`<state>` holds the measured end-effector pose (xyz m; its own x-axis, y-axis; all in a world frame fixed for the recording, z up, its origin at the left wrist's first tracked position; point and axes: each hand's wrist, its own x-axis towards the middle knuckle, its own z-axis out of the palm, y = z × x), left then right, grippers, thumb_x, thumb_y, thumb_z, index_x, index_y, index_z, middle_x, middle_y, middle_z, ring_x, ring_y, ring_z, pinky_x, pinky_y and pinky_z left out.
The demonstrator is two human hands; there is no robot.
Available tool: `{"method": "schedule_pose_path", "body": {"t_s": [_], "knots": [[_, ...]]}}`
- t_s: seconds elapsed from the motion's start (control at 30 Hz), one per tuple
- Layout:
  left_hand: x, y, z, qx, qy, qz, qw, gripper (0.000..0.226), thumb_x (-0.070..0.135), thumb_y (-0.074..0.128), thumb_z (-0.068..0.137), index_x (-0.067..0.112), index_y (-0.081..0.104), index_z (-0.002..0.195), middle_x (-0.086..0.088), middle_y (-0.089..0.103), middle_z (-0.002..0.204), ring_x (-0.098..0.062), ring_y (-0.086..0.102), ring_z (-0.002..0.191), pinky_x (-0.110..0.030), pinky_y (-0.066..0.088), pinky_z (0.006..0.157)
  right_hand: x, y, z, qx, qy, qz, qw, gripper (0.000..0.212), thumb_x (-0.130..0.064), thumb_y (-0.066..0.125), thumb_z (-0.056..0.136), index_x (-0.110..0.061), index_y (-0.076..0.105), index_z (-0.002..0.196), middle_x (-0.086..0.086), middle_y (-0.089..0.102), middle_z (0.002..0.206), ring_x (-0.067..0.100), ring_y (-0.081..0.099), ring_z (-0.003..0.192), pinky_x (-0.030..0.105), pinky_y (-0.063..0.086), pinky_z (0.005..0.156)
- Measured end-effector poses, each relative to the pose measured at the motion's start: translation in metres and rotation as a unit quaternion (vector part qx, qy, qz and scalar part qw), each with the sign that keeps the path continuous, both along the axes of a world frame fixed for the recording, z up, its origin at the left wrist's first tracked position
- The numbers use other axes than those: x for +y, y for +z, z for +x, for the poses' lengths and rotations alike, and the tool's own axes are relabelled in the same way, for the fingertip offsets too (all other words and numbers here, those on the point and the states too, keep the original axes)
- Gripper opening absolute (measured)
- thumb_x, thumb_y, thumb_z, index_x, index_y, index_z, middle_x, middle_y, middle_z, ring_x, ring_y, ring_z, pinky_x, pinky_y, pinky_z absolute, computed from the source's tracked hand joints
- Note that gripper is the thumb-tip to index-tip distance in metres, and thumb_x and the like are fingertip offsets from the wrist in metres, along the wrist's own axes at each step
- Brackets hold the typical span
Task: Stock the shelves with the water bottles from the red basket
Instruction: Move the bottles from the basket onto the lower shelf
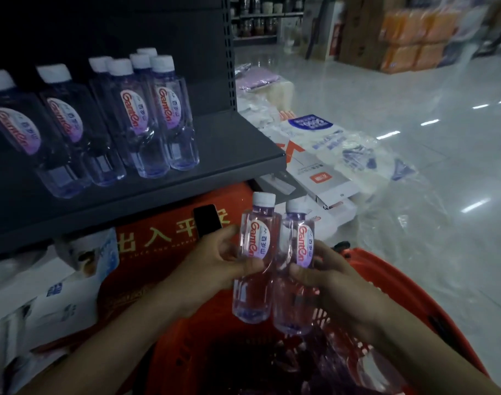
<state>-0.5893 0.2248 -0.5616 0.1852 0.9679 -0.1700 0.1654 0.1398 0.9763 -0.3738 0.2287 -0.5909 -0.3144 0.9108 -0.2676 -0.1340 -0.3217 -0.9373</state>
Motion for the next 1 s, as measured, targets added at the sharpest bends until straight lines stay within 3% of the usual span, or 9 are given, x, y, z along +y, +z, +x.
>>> {"method": "schedule_pose_path", "body": {"t_s": [0.1,0.2,0.33,0.53,0.6,0.7,0.77,0.87,1.0], "knots": [[0.009,0.019,0.005,0.013,0.043,0.103,0.994,0.046,-0.005,0.074,0.076,0.024,0.065,0.110,0.002,0.076,0.100,-0.013,0.071,0.094,-0.024,0.057,0.078,0.018,0.015,-0.002,0.000,0.000,0.074,0.997,0.047,0.003,0.066,0.087,-0.020,0.062,0.128,0.010,0.069,0.123,0.030,0.068,0.111,0.048,0.055,0.094],[0.032,0.048,0.009,0.023,0.075,0.182,0.980,0.047,-0.008,0.073,0.075,0.021,0.063,0.111,0.012,0.076,0.093,-0.001,0.070,0.086,-0.012,0.052,0.071,0.049,0.038,-0.008,-0.010,-0.011,0.166,0.986,0.052,0.005,0.067,0.085,-0.017,0.058,0.132,0.011,0.069,0.123,0.034,0.066,0.111,0.047,0.057,0.088],[0.075,0.080,0.013,0.073,0.133,0.269,0.951,0.036,0.009,0.072,0.083,0.036,0.060,0.104,0.010,0.072,0.101,-0.004,0.068,0.094,-0.027,0.054,0.082,0.099,0.078,-0.020,-0.023,-0.038,0.242,0.969,0.046,0.007,0.061,0.089,-0.013,0.057,0.130,0.005,0.071,0.119,0.026,0.066,0.112,0.041,0.057,0.089],[0.135,0.079,0.017,0.066,0.230,0.303,0.922,0.039,0.009,0.070,0.085,0.025,0.056,0.117,0.007,0.070,0.109,-0.009,0.066,0.101,-0.039,0.054,0.093,0.161,0.108,-0.045,-0.033,-0.065,0.303,0.950,0.050,0.010,0.063,0.088,-0.009,0.053,0.133,0.005,0.068,0.119,0.012,0.067,0.094,0.020,0.056,0.074],[0.147,0.072,0.018,0.063,0.236,0.309,0.919,0.038,0.008,0.069,0.085,0.026,0.056,0.116,0.009,0.069,0.108,-0.006,0.065,0.101,-0.035,0.054,0.092,0.173,0.105,-0.048,-0.037,-0.068,0.304,0.949,0.050,0.007,0.063,0.088,-0.011,0.053,0.134,0.002,0.069,0.120,0.013,0.067,0.101,0.021,0.056,0.078],[0.158,0.065,0.019,0.079,0.242,0.331,0.909,0.038,0.008,0.067,0.086,0.029,0.052,0.115,0.016,0.066,0.100,0.006,0.062,0.093,-0.013,0.049,0.081,0.191,0.097,-0.048,-0.038,-0.072,0.315,0.946,0.049,0.005,0.064,0.089,-0.014,0.053,0.133,0.001,0.069,0.120,0.016,0.066,0.111,0.026,0.056,0.087],[0.165,0.061,0.019,0.109,0.262,0.339,0.897,0.039,0.011,0.066,0.088,0.025,0.048,0.120,0.016,0.063,0.102,0.004,0.060,0.091,-0.003,0.042,0.071,0.201,0.093,-0.050,-0.048,-0.069,0.321,0.943,0.049,0.003,0.064,0.089,-0.018,0.053,0.131,-0.002,0.069,0.119,0.017,0.065,0.113,0.033,0.054,0.093],[0.177,0.055,0.018,0.133,0.301,0.336,0.883,0.043,0.017,0.065,0.090,0.014,0.041,0.126,0.006,0.058,0.111,-0.010,0.059,0.101,-0.008,0.040,0.071,0.211,0.092,-0.059,-0.073,-0.063,0.336,0.937,0.051,0.000,0.064,0.090,-0.021,0.049,0.134,-0.004,0.067,0.122,0.015,0.062,0.116,0.039,0.051,0.101],[0.185,0.048,0.017,0.150,0.307,0.330,0.880,0.051,0.014,0.063,0.092,0.015,0.036,0.134,0.001,0.058,0.125,-0.013,0.057,0.112,-0.009,0.037,0.077,0.218,0.090,-0.061,-0.113,-0.055,0.351,0.928,0.055,-0.010,0.065,0.092,-0.025,0.042,0.140,-0.008,0.063,0.125,0.007,0.059,0.116,0.030,0.049,0.097]]}}
